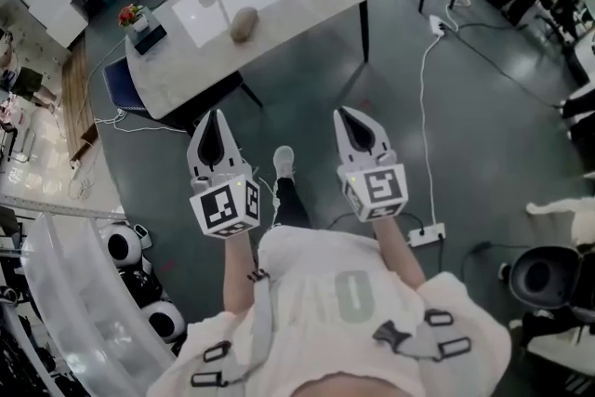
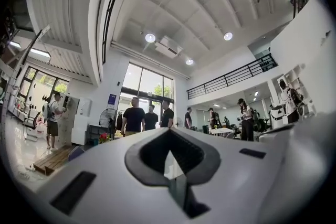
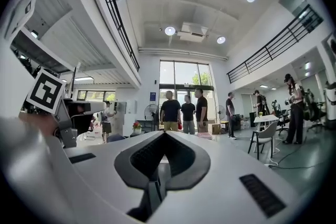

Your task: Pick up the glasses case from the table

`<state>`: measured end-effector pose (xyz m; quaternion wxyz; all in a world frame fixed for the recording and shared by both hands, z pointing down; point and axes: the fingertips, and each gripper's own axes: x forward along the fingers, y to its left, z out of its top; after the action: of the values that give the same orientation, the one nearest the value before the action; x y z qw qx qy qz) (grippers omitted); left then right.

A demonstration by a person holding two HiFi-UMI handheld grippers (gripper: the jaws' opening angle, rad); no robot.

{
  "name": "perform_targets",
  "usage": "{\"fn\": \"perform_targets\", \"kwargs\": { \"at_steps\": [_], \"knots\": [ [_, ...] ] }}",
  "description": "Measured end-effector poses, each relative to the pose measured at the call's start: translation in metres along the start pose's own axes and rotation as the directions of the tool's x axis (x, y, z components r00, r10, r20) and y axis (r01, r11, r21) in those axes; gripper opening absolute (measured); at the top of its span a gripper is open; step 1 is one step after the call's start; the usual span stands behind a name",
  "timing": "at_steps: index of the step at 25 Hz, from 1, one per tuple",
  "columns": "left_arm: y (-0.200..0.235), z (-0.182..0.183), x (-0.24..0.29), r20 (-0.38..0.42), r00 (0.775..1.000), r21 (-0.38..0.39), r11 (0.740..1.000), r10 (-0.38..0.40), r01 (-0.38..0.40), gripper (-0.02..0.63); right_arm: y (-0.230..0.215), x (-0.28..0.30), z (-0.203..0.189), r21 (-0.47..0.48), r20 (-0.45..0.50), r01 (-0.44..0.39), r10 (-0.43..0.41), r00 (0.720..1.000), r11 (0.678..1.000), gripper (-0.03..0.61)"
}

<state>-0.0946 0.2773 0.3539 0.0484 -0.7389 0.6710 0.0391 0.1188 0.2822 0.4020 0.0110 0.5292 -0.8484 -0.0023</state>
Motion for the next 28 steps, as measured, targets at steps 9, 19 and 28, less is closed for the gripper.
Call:
{"fn": "perform_targets", "kwargs": {
  "at_steps": [9,19,28],
  "knots": [
    [0.021,-0.004,0.117,0.044,0.998,0.013,0.999,-0.039,0.039,0.003,-0.037,0.100,0.012,-0.051,0.068,0.035,-0.031,0.997,0.998,0.002],
    [0.058,-0.021,0.295,-0.005,0.992,-0.019,0.992,-0.125,0.125,0.003,-0.069,0.256,0.023,-0.056,-0.002,0.070,-0.071,0.998,0.996,0.002],
    [0.087,-0.027,0.423,0.005,0.976,-0.060,0.974,-0.219,0.219,0.003,-0.091,0.398,0.043,-0.068,-0.022,0.097,-0.099,0.995,0.993,0.002]
  ]
}}
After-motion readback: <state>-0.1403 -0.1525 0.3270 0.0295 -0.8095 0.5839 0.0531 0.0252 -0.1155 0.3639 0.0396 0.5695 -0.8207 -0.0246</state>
